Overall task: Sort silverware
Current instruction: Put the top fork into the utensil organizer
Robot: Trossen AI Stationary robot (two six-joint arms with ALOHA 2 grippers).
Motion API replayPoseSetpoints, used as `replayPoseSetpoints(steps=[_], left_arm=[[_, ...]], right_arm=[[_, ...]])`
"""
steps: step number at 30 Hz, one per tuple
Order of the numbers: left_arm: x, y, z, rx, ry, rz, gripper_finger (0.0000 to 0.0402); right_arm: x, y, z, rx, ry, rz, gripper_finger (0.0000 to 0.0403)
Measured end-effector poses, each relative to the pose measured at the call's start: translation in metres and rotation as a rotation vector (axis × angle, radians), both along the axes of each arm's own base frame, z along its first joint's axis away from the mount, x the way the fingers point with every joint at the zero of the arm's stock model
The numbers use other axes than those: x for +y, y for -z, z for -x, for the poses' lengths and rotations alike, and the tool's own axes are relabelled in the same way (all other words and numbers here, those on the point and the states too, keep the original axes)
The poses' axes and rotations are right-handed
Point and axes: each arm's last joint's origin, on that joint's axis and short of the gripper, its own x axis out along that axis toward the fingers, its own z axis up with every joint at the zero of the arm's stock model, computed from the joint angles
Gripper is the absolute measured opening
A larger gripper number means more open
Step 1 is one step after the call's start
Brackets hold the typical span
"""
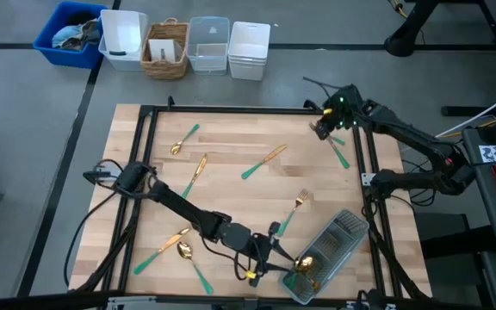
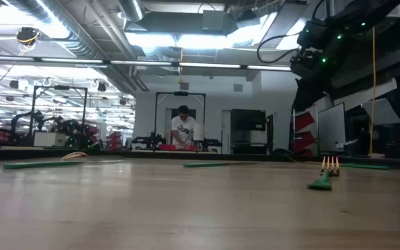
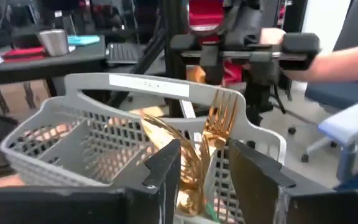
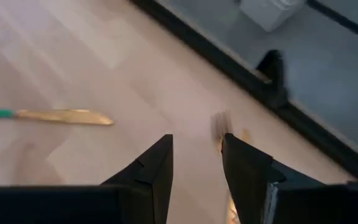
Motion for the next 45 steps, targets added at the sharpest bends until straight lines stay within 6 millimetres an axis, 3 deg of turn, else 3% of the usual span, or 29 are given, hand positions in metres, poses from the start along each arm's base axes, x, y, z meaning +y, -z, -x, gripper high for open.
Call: replayPoseSetpoints(steps=[7, 14, 21, 28, 35, 45], left_arm=[[0.029, -0.037, 0.018, 0.152, -0.033, -0.12, 0.0127], [0.089, -0.066, 0.042, 0.251, -0.128, -0.214, 0.0127], [0.161, -0.063, 0.076, 0.3, -0.283, -0.16, 0.0127], [0.208, -0.039, 0.091, 0.333, -0.343, -0.114, 0.0127], [0.227, -0.027, 0.096, 0.313, -0.306, -0.051, 0.0127], [0.226, -0.027, 0.096, 0.313, -0.293, -0.071, 0.0127]], right_arm=[[-0.031, 0.033, 0.001, 0.107, 0.012, -0.208, 0.0138], [-0.041, 0.06, -0.003, 0.221, 0.03, -0.274, 0.0138], [-0.042, 0.062, -0.002, 0.289, 0.015, -0.229, 0.0138], [-0.043, 0.061, -0.004, 0.307, -0.104, -0.175, 0.0138], [-0.048, 0.076, -0.007, 0.345, -0.135, -0.206, 0.0138], [-0.061, 0.103, -0.015, 0.388, -0.165, -0.211, 0.0138]])
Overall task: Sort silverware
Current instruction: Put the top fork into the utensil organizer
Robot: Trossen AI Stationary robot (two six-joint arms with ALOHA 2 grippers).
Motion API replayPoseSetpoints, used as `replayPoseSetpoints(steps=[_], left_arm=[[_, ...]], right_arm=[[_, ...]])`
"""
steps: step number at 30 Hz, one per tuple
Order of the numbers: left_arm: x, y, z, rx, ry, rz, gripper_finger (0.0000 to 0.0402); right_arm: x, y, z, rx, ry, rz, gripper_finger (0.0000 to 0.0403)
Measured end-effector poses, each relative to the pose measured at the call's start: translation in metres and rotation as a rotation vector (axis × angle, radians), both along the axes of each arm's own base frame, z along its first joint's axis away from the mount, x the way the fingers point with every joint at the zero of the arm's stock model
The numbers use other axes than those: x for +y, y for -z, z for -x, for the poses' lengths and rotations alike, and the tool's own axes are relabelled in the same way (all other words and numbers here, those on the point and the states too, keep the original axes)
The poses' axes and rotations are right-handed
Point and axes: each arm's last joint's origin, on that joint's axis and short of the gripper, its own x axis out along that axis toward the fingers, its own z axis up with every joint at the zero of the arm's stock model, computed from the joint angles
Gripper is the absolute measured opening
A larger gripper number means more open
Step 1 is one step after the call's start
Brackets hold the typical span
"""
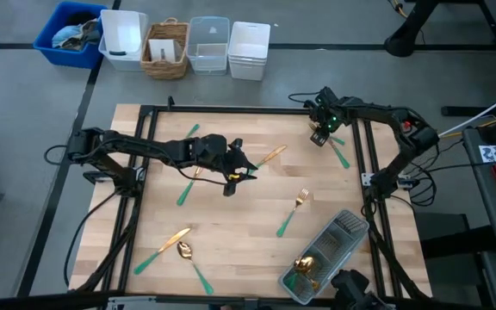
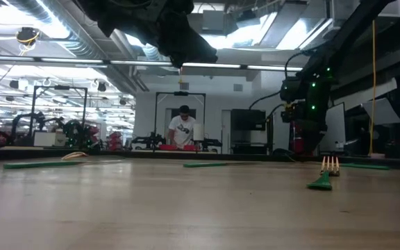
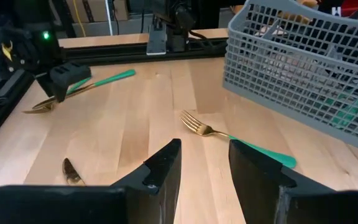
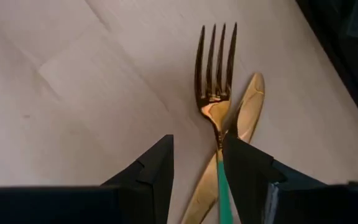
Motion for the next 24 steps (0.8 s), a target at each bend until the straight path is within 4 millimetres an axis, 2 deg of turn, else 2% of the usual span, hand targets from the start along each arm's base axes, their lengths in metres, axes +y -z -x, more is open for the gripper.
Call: replayPoseSetpoints(steps=[13, 16, 24], left_arm=[[0.0, 0.0, 0.0, 0.004, 0.002, -0.007, 0.0127], [0.0, 0.001, 0.0, 0.009, 0.001, -0.004, 0.0127], [0.0, 0.001, 0.0, 0.007, 0.001, -0.004, 0.0127]], right_arm=[[-0.005, 0.019, -0.001, 0.091, 0.001, -0.007, 0.0131], [-0.005, 0.019, -0.001, 0.092, -0.013, -0.005, 0.0107], [-0.007, 0.016, -0.004, 0.066, -0.019, -0.026, 0.001]])
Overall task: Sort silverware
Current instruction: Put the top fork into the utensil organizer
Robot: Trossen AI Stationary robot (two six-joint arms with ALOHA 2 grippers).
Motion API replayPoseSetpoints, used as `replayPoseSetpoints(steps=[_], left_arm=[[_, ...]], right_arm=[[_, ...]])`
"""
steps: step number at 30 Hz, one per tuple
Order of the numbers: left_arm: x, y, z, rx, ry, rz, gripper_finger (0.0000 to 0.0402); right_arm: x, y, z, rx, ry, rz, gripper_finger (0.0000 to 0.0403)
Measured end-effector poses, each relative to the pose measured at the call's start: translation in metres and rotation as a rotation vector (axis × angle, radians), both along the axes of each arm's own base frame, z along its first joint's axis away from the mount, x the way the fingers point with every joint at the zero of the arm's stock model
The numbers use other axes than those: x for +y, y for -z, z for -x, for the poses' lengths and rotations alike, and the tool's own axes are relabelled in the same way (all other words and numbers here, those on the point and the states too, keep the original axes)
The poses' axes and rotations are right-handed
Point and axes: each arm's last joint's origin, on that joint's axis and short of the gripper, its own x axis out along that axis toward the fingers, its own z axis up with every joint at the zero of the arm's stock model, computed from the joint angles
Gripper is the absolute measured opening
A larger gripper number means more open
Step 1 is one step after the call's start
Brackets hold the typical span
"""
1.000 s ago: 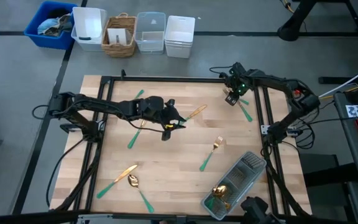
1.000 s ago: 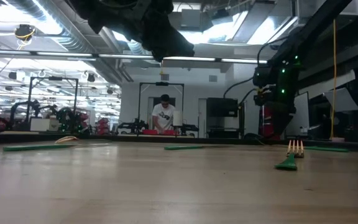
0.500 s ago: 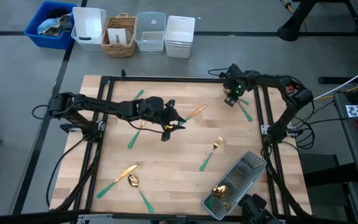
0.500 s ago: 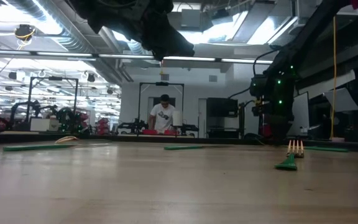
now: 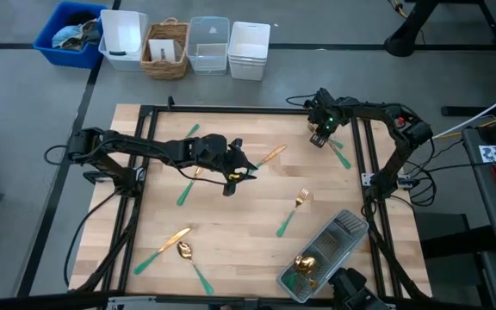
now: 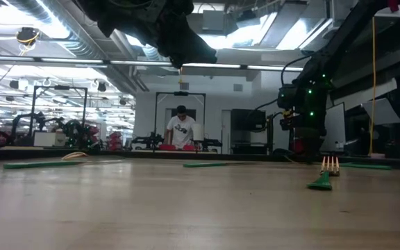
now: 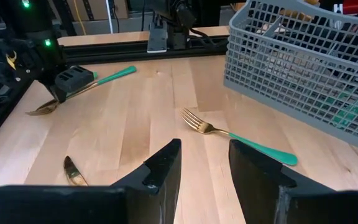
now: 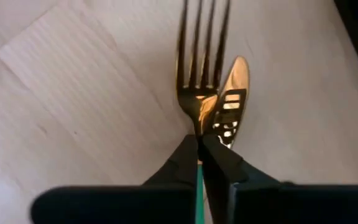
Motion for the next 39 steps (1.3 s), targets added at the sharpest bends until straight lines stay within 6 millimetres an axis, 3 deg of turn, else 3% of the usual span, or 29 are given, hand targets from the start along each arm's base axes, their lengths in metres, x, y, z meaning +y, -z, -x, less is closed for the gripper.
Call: replayPoseSetpoints(steps=[19, 39], left_arm=[[0.0, 0.0, 0.0, 0.0, -0.002, 0.004, 0.0127], [0.001, 0.0, 0.0, 0.0, -0.001, -0.006, 0.0127]], right_arm=[[0.002, 0.0, 0.0, -0.045, 0.02, -0.056, 0.0005], [0.001, -0.017, -0.004, -0.051, 0.017, -0.123, 0.0004]])
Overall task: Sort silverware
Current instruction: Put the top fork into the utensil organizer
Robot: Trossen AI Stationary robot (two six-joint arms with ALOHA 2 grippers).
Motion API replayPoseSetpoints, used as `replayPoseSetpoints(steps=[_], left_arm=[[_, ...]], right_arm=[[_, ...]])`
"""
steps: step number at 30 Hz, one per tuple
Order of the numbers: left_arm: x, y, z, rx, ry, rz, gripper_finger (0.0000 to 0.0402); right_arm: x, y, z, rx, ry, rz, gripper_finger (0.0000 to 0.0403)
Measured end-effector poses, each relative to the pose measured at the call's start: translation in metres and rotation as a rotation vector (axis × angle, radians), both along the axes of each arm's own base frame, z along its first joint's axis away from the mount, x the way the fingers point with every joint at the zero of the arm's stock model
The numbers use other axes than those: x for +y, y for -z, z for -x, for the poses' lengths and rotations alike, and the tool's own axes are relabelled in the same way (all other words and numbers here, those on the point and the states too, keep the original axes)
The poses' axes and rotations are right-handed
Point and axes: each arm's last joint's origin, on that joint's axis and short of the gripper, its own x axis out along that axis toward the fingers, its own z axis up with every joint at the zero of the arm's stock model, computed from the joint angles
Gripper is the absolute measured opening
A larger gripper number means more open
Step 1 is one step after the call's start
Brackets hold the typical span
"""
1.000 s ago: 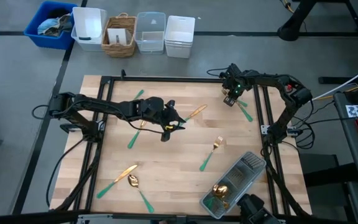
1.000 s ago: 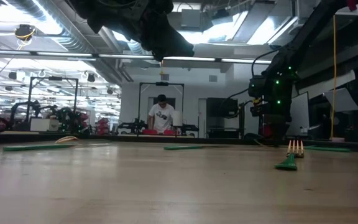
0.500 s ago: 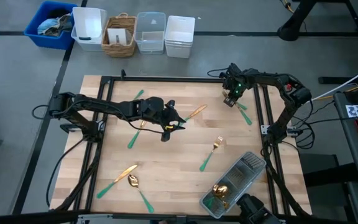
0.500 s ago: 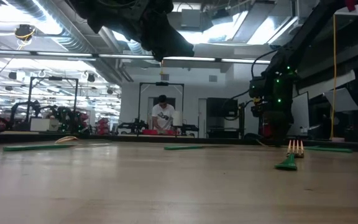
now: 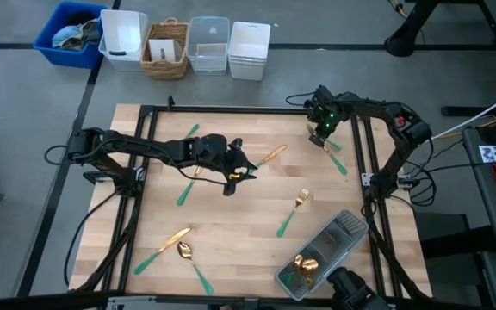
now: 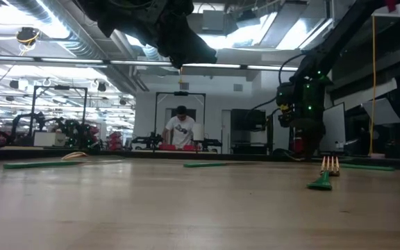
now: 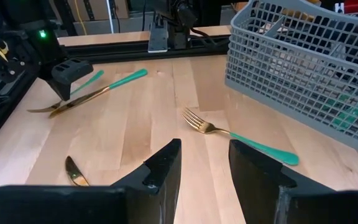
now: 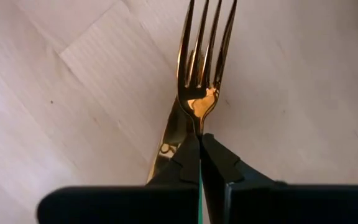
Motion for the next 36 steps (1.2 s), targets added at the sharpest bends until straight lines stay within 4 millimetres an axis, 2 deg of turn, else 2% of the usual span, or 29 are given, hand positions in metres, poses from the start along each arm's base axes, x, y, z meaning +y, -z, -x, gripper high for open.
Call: replayPoseSetpoints(steps=[7, 15, 25, 31, 36], left_arm=[[0.001, -0.003, 0.003, 0.005, -0.001, -0.007, 0.0127], [0.004, -0.002, 0.004, 0.019, -0.011, -0.006, 0.0127], [0.023, -0.003, 0.008, 0.022, -0.091, 0.043, 0.0127], [0.025, -0.003, 0.008, 0.02, -0.1, 0.047, 0.0127], [0.024, -0.003, 0.008, 0.021, -0.1, 0.053, 0.0127]], right_arm=[[0.011, -0.029, 0.008, -0.028, 0.001, 0.041, 0.0004], [0.045, -0.075, 0.023, -0.086, 0.069, 0.012, 0.0004], [0.125, -0.144, 0.024, -0.408, -0.001, 0.08, 0.0004], [0.176, -0.18, 0.031, -0.674, -0.046, 0.103, 0.0004], [0.213, -0.203, 0.036, -0.876, -0.11, 0.124, 0.0004]])
